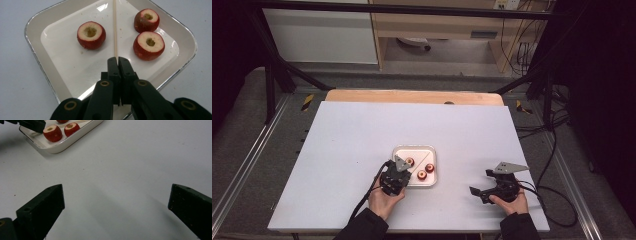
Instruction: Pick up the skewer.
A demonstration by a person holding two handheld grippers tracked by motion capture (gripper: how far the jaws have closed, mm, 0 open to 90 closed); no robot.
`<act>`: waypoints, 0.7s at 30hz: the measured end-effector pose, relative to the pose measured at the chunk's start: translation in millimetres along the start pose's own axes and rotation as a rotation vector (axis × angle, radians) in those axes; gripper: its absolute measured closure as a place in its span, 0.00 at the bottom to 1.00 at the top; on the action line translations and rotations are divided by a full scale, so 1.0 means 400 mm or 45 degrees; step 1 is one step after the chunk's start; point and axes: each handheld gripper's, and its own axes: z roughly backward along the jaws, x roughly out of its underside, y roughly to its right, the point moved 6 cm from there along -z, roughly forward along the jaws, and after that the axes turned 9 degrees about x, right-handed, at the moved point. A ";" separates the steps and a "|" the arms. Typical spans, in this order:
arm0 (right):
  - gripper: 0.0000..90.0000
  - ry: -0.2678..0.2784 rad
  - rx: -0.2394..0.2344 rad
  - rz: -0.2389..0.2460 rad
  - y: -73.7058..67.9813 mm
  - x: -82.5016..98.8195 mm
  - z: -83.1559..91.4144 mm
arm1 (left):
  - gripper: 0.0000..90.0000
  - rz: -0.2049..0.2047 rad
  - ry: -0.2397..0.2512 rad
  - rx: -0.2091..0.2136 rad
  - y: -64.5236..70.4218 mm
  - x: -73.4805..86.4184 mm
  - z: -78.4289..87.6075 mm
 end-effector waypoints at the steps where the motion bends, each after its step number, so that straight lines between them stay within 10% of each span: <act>1: 0.01 0.000 0.000 0.000 0.000 0.000 0.000 | 0.99 0.003 0.032 0.006 -0.003 -0.004 0.012; 21: 0.01 0.014 0.058 0.167 -0.045 -0.054 -0.004 | 0.99 -0.139 0.132 0.109 0.015 -0.025 0.096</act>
